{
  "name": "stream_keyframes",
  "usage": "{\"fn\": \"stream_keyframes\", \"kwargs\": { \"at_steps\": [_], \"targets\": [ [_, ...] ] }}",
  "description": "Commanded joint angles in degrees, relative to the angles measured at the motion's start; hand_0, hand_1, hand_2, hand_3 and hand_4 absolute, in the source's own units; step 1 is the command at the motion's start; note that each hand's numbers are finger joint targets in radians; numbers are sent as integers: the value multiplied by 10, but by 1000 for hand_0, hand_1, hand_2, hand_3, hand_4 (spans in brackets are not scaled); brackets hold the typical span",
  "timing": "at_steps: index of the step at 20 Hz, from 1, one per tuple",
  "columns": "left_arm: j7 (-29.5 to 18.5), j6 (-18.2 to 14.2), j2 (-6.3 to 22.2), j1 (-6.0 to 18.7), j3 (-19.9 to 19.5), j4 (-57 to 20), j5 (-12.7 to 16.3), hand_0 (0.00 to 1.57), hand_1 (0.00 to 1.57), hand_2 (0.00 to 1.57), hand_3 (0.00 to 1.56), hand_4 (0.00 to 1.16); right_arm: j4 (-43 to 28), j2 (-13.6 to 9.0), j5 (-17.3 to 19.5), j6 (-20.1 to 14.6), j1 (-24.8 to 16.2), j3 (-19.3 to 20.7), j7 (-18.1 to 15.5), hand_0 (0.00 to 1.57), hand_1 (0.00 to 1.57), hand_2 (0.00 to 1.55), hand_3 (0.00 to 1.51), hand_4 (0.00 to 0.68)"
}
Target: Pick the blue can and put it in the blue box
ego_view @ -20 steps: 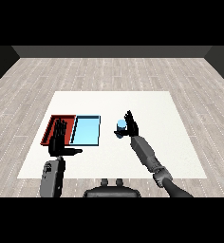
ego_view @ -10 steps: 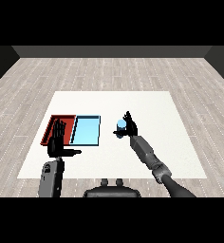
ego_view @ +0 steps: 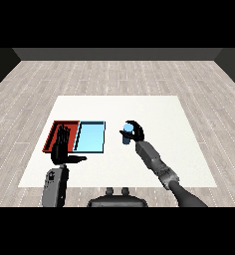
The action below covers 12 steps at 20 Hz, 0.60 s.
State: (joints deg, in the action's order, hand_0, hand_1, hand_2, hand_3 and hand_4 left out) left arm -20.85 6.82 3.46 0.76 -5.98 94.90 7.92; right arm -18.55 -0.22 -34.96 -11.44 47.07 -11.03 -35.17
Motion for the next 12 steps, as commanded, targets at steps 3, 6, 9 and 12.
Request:
{"fn": "stream_keyframes", "kwargs": {
  "at_steps": [3,6,9,12],
  "targets": [
    [26,0,8,3,-5,12,7,0,0,0,0,0,26,2,1,-81,38,-30,23,1505,1505,1483,1437,620],
    [15,-1,1,-9,5,24,-1,0,0,0,0,0,11,2,-5,-78,30,-42,37,1497,1497,1484,1443,616],
    [41,-5,5,-7,16,40,-12,0,0,0,0,0,-21,2,-7,-86,24,-52,23,1488,1488,1466,1414,637],
    [23,-25,-16,-1,48,11,-56,0,0,0,0,0,-54,-5,31,-112,34,-50,46,1419,1419,1451,1401,624]
  ]
}}
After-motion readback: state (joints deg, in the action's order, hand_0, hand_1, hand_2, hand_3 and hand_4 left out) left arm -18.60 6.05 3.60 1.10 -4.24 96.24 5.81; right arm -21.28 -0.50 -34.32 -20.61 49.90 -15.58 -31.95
